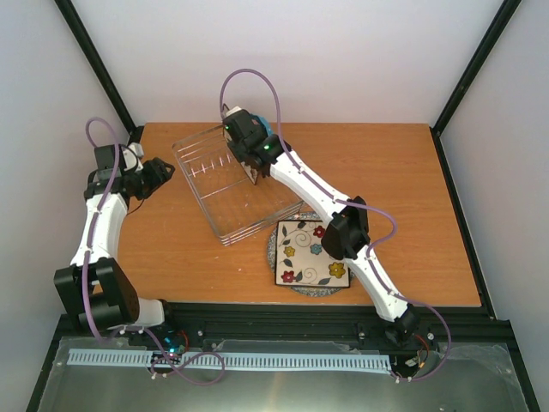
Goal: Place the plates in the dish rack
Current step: Insert the plate into the dish rack.
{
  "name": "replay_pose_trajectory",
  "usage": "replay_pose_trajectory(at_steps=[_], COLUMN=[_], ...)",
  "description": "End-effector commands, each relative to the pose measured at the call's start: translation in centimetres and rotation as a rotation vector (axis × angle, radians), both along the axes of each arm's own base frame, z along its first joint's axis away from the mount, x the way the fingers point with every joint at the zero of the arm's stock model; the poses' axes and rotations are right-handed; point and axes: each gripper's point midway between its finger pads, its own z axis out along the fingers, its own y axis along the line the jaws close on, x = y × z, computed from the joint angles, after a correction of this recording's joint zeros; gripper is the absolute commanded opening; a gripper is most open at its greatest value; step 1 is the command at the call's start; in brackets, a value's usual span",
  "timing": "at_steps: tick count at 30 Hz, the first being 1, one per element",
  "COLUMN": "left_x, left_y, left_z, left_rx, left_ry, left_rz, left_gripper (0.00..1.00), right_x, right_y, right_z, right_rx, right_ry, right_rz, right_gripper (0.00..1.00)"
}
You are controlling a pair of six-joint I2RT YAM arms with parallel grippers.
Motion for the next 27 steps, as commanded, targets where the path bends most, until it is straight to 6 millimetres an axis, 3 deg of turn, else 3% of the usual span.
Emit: replay_pose_trajectory(at_steps=[1,11,15,27], left_x=[0.7,1.0,1.1,1.2], left_y=[0.4,0.4,0.5,0.5], left_z=[1.3,0.9,0.7,0.6], left_rx=[0.030,0.030,0.031,0.027], left_ry=[-0.029,-0.021,-0.018,-0.016], left_rz=[-0.008,-0.009,-0.009,-0.013], left_gripper=[0.65,0.64,0.62,0.62], right_x=[1.9,2.2,2.4,2.6], right_y=[0.5,0.5,0.3,-0.4], right_z=[4.5,3.3,3.1,2.8], right_rx=[0.134,0.131,0.136,0.116], right_ry=[-0.133,-0.109,-0.107,-0.103], right_rz=[-0.024,-0.022,-0.036,-0.054], right_gripper=[0.09,0.15,0.03,0.03])
